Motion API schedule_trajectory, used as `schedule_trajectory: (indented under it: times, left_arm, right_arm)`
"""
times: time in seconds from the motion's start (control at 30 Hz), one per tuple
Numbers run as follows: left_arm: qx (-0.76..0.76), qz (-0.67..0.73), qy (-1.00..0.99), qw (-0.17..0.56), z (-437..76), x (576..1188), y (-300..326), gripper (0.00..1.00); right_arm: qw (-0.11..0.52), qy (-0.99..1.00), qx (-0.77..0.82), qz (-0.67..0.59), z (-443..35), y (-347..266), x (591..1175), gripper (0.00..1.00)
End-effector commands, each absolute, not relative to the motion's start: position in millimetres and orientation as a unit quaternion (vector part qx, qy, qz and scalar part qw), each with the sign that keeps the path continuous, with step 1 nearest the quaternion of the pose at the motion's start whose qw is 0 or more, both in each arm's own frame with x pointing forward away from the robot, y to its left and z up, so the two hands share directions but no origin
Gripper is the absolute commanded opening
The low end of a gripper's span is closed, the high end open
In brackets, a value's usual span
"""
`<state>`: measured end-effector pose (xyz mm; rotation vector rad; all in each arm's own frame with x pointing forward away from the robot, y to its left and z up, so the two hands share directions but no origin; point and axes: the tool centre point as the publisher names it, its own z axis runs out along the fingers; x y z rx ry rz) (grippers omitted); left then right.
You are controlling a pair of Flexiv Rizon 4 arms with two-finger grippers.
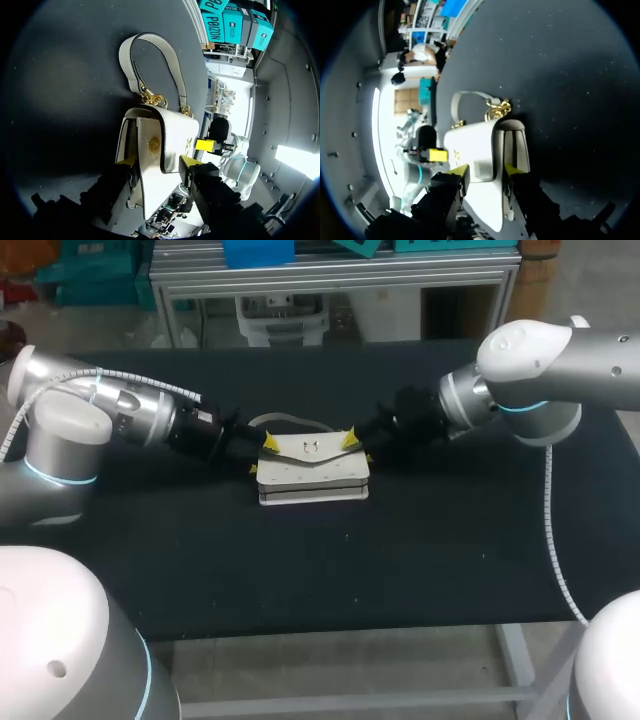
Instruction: Pick up the bag, open it, inspect its contents, close it, and place it on the opposite side
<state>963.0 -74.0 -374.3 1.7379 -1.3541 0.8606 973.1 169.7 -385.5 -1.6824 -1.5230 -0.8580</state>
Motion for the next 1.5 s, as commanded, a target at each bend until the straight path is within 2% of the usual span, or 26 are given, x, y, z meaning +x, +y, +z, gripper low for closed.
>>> schedule_trajectory:
  times: [0.03, 0.13, 0.2, 0.23, 0.33, 0.4, 0.43, 0.47, 0.6, 0.73, 0.8, 0.83, 0.87, 0.93, 1.0, 1.03, 1.27, 1.3, 1.33, 1.37, 1.5]
  left_arm:
    - [0.688, 0.330, -0.519, 0.385, -388.6, 963.5, -79.7, 0.83]
    - [0.690, 0.330, -0.511, 0.393, -391.6, 965.6, -78.3, 0.81]
    - [0.687, 0.339, -0.511, 0.390, -384.9, 965.4, -77.9, 0.72]
    - [0.683, 0.344, -0.514, 0.388, -380.5, 964.7, -77.9, 0.70]
    - [0.671, 0.359, -0.522, 0.384, -367.5, 963.3, -78.7, 0.72]
    - [0.666, 0.367, -0.526, 0.381, -361.5, 962.6, -79.5, 0.65]
    - [0.663, 0.371, -0.528, 0.379, -357.5, 961.7, -80.2, 0.55]
    - [0.662, 0.374, -0.530, 0.374, -355.0, 961.0, -80.9, 0.49]
    - [0.658, 0.380, -0.534, 0.371, -349.4, 960.6, -82.8, 0.51]
    - [0.656, 0.382, -0.534, 0.372, -349.6, 962.3, -82.8, 0.48]
    - [0.656, 0.382, -0.533, 0.373, -351.2, 963.4, -82.3, 0.46]
    - [0.659, 0.380, -0.532, 0.373, -352.0, 963.5, -82.2, 0.45]
    - [0.661, 0.379, -0.531, 0.371, -352.7, 963.8, -82.2, 0.43]
    - [0.666, 0.376, -0.530, 0.367, -353.3, 964.0, -82.0, 0.30]
    - [0.674, 0.372, -0.529, 0.358, -353.4, 964.1, -81.6, 0.12]
    - [0.677, 0.370, -0.528, 0.356, -353.5, 964.2, -81.7, 0.00]
    - [0.685, 0.359, -0.532, 0.345, -355.3, 963.9, -80.3, 0.00]
    - [0.688, 0.357, -0.530, 0.343, -355.4, 963.5, -79.6, 0.46]
    - [0.692, 0.354, -0.529, 0.340, -355.0, 962.9, -78.5, 0.87]
    - [0.696, 0.351, -0.529, 0.335, -354.5, 962.1, -77.2, 1.00]
    - [0.715, 0.337, -0.526, 0.314, -350.3, 956.3, -73.0, 1.00]
  right_arm:
    - [0.354, -0.585, -0.651, -0.329, -395.3, 175.7, 972.3, 0.45]
    - [0.356, -0.584, -0.652, -0.327, -397.4, 175.6, 971.4, 0.42]
    - [0.356, -0.584, -0.652, -0.329, -394.2, 174.8, 971.3, 0.36]
    - [0.354, -0.585, -0.650, -0.332, -391.2, 174.5, 971.7, 0.34]
    - [0.347, -0.588, -0.645, -0.343, -381.6, 174.3, 973.2, 0.38]
    - [0.344, -0.590, -0.643, -0.347, -376.7, 174.2, 974.3, 0.42]
    - [0.341, -0.592, -0.641, -0.351, -372.7, 174.0, 974.9, 0.44]
    - [0.339, -0.592, -0.640, -0.353, -370.2, 173.9, 975.1, 0.44]
    - [0.335, -0.595, -0.638, -0.356, -366.2, 173.8, 975.9, 0.48]
    - [0.335, -0.592, -0.640, -0.357, -367.4, 172.7, 976.4, 0.48]
    - [0.335, -0.592, -0.641, -0.357, -368.3, 172.6, 976.2, 0.43]
    - [0.335, -0.591, -0.641, -0.356, -368.9, 172.6, 976.1, 0.35]
    - [0.335, -0.592, -0.642, -0.355, -369.4, 172.5, 976.2, 0.02]
    - [0.336, -0.594, -0.641, -0.351, -370.0, 172.4, 976.5, 0.00]
    - [0.334, -0.598, -0.640, -0.348, -369.7, 172.9, 976.7, 0.00]
    - [0.333, -0.600, -0.639, -0.346, -369.4, 173.1, 976.8, 0.00]
    - [0.336, -0.606, -0.639, -0.333, -370.5, 172.5, 977.2, 0.00]
    - [0.336, -0.606, -0.640, -0.332, -371.1, 172.1, 977.3, 0.21]
    - [0.335, -0.606, -0.642, -0.330, -371.3, 171.7, 977.3, 0.56]
    - [0.334, -0.606, -0.642, -0.329, -371.4, 170.7, 977.2, 1.00]
    - [0.328, -0.607, -0.644, -0.329, -368.4, 165.7, 975.7, 1.00]
